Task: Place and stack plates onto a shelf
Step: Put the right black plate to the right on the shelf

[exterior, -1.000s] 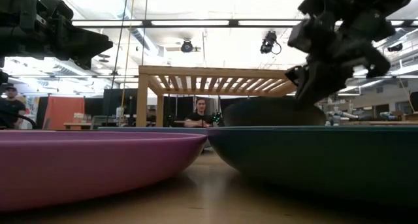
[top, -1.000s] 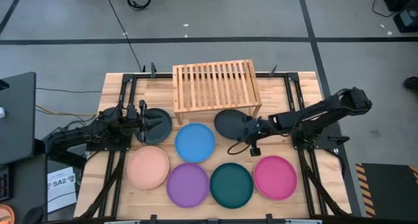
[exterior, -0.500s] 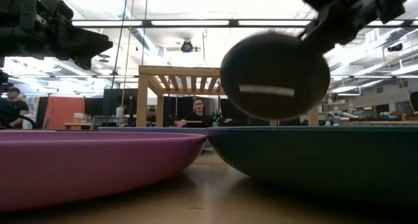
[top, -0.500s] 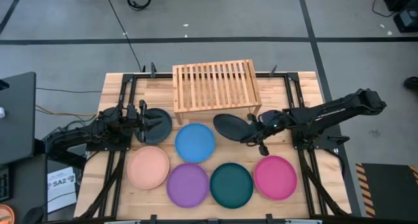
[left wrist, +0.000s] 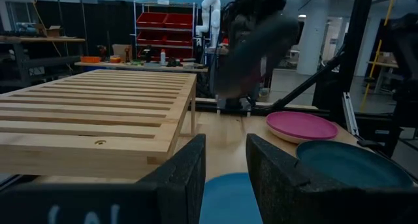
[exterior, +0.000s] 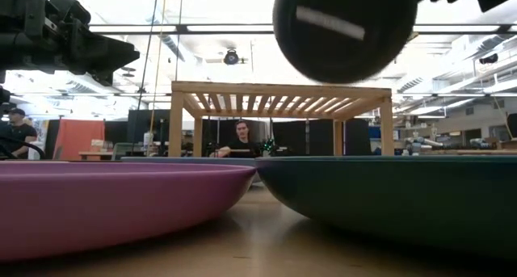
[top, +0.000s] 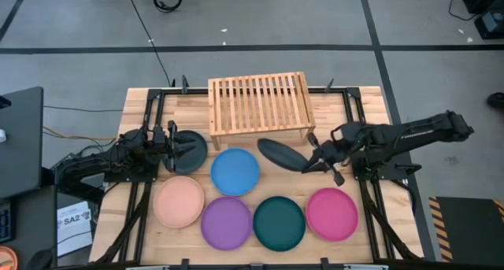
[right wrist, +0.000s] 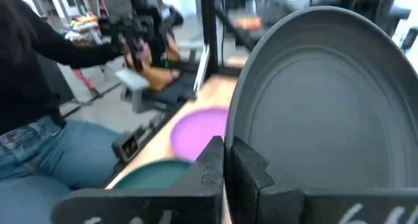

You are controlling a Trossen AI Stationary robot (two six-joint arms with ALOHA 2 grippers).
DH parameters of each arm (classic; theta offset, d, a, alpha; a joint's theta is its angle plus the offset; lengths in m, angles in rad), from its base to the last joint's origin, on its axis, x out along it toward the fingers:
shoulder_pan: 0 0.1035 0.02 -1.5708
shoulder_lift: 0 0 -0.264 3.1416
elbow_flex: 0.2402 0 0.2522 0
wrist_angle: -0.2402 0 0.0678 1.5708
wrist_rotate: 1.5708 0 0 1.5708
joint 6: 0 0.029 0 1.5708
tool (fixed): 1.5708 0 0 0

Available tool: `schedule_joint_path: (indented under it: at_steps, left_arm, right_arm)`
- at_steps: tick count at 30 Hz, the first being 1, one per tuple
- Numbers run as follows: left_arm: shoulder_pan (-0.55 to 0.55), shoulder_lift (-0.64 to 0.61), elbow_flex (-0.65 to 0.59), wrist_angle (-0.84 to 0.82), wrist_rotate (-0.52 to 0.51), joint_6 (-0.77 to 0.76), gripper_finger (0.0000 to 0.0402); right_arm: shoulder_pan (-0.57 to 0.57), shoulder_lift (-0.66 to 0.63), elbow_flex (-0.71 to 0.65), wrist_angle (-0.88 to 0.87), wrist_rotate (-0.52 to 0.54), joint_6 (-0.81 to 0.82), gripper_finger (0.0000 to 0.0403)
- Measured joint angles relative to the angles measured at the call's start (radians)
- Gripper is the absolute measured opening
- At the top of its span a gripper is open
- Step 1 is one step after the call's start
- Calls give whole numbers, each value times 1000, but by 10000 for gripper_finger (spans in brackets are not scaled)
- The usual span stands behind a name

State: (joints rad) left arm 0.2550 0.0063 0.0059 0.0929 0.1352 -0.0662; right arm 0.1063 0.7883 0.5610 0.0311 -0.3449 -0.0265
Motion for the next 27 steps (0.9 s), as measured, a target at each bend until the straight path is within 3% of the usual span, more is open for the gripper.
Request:
schedule_joint_path:
  at_steps: [5, 13, 17, 23, 27]
  left_arm:
    - [0, 0, 0, 0, 0, 0, 117]
    - [0, 0, 0, 0, 0, 0, 117]
    - [0, 0, 0, 0, 0, 0, 117]
    - [0, 0, 0, 0, 0, 0, 117]
    - [0, 0, 0, 0, -5, 0, 117]
  right_arm:
    - [-24, -49, 0, 56, 29, -152, 17]
    - [-124, -72, 0, 45, 246, -384, 18]
    - [-202, -72, 0, 44, 297, -466, 18]
    - [-367, -51, 11, 28, 295, -520, 18]
    - [-481, 18, 82, -48, 195, -520, 18]
